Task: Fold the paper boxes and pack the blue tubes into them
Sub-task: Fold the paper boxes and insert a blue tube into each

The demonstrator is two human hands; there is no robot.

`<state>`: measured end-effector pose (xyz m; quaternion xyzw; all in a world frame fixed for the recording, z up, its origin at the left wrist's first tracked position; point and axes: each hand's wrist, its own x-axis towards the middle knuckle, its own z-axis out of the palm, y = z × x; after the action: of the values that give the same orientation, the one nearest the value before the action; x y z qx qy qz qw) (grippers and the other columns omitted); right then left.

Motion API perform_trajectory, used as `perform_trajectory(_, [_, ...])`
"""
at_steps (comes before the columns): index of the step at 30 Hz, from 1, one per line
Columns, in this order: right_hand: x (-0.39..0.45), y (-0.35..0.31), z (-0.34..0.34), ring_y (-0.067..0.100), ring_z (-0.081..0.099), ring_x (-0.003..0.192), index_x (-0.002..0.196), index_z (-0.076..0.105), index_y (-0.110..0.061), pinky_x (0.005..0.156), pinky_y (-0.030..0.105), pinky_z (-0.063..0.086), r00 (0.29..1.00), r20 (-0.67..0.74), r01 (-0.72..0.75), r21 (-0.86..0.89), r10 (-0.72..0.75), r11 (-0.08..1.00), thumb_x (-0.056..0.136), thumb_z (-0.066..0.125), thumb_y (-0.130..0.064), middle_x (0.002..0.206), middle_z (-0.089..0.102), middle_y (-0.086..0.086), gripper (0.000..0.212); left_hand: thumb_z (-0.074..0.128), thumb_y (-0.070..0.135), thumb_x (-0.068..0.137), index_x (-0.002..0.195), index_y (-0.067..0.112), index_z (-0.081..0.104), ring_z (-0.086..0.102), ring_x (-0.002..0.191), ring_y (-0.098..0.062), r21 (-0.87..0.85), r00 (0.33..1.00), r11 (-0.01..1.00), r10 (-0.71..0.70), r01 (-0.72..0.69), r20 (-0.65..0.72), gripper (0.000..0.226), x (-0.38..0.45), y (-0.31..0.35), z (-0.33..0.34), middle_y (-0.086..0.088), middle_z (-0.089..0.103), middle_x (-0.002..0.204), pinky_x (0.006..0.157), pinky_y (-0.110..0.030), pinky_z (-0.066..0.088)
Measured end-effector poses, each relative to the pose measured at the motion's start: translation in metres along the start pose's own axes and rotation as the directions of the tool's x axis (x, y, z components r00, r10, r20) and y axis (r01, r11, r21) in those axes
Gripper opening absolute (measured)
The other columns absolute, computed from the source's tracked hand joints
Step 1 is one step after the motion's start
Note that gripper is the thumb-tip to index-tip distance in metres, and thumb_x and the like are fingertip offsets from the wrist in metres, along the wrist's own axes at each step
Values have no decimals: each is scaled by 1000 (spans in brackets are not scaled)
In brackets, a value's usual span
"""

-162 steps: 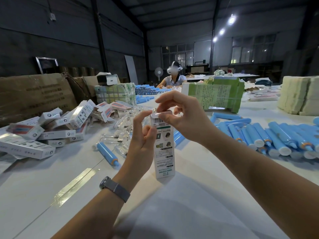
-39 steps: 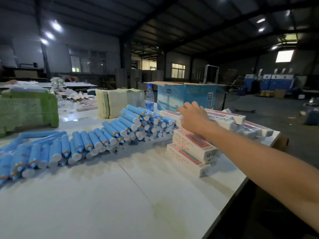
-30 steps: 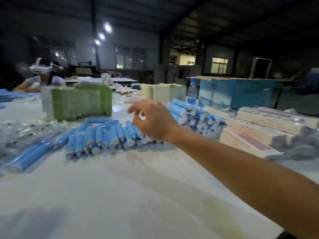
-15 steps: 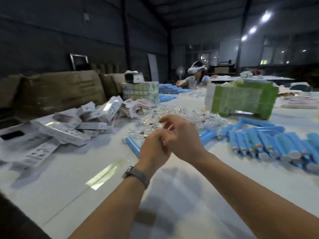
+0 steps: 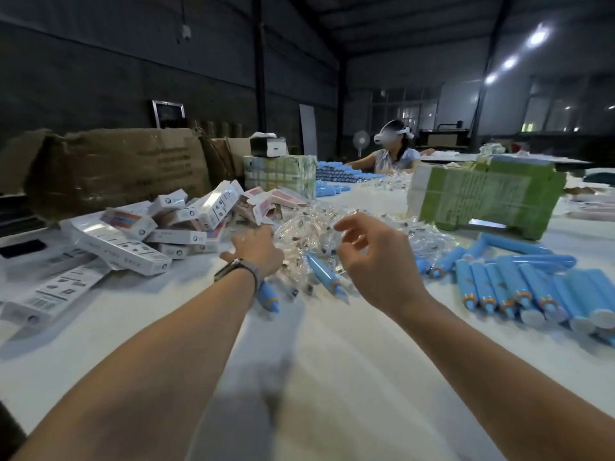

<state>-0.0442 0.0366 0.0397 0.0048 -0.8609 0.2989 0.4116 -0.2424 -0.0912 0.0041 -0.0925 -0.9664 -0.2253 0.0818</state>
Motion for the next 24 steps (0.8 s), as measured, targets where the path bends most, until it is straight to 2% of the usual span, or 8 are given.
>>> perform_trajectory(3, [-1,5,-1,2,59,76,102,68,-24,70,27,48,1000,9,-1,7,1,1000,85,62,-12,80,62,-14,21,52,16,84,139,27,42,29,136,-34,106,985,992,-43,61,-168,57,16,-16,-12,-10,40,144,109,-57,29])
perform_trajectory(6, [-1,6,1,2,59,76,101,68,-25,67,24,46,1000,15,7,12,-8,1000,85,63,-11,78,62,-16,22,57,19,88,139,28,40,29,135,-35,325,949,941,10,97,-314,55,25,-45,-34,-10,38,145,108,-56,28])
perform_trajectory(9, [0,2,3,-2,58,75,100,69,-26,64,17,42,999,9,32,18,-32,999,84,63,-10,77,61,-17,23,61,24,92,146,28,33,25,139,-42,479,965,865,-22,150,-263,61,32,-68,-46,-15,36,149,111,-65,25])
perform_trajectory(12, [-2,0,4,-3,58,74,99,69,-26,63,10,39,999,8,54,30,-54,998,82,63,-9,77,60,-19,25,57,22,95,149,22,29,41,132,-41,560,979,816,-30,141,-203,61,38,-85,-43,-17,48,142,104,-61,40])
perform_trajectory(14, [-2,0,5,-4,57,75,99,69,-27,63,8,37,998,9,68,33,-68,997,82,63,-10,77,59,-21,25,56,22,96,152,19,26,48,127,-38,646,971,754,51,116,-234,64,40,-92,-39,-14,54,138,99,-54,45])
perform_trajectory(18, [0,2,4,-5,57,75,100,69,-26,62,7,38,998,3,66,28,-66,997,83,63,-10,76,58,-21,24,58,25,95,139,18,46,55,117,-30,705,910,709,270,32,-313,47,34,-87,-45,-7,61,126,90,-45,50])
perform_trajectory(21, [-2,2,4,-5,57,73,100,68,-25,62,5,39,998,7,56,34,-56,998,84,64,-10,75,59,-20,22,52,26,100,135,17,50,56,110,-32,626,827,776,402,-80,-393,36,18,-57,-64,-10,61,119,83,-45,52])
perform_trajectory(24, [1,3,3,3,62,75,104,67,-25,70,21,50,997,54,-62,98,57,993,88,61,-15,81,64,-13,20,47,22,102,134,12,52,56,104,-32,441,613,829,554,-344,-563,34,-14,-14,-81,-12,61,115,76,-42,55])
